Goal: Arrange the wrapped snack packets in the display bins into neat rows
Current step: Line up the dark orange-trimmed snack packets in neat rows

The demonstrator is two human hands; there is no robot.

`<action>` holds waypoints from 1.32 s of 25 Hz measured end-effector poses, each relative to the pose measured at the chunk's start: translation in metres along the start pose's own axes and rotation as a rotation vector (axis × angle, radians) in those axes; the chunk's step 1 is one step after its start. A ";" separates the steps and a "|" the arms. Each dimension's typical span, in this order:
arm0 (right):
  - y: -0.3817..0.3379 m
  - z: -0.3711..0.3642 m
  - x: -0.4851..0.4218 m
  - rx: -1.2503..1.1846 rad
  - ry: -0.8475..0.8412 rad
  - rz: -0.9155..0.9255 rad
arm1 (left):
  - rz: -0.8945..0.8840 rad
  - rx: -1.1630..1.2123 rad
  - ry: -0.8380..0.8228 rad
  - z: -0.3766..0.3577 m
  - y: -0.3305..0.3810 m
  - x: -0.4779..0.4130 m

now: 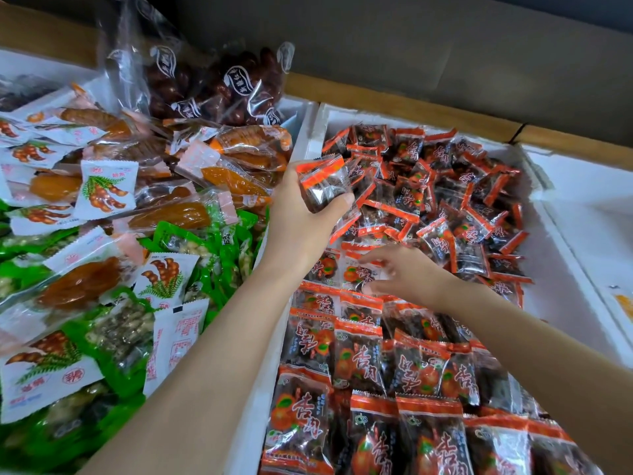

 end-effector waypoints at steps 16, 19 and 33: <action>0.051 0.021 0.000 -0.033 0.033 -0.194 | 0.030 -0.112 -0.202 -0.033 -0.005 0.017; 0.044 0.022 0.003 -0.153 0.102 -0.166 | 0.033 -0.118 -0.208 -0.035 -0.007 0.017; -0.005 0.036 0.069 -0.867 0.001 -0.075 | 0.083 -0.184 -0.386 -0.053 -0.026 0.027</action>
Point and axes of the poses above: each hand's wrist, its own x-axis away from the middle knuckle, its own z-axis out of the back of the hand, y = z × x, the point moved 8 cm from there along -x, towards the middle knuckle, and after that the axes turned 14 degrees about -z, right-handed, at the moved point
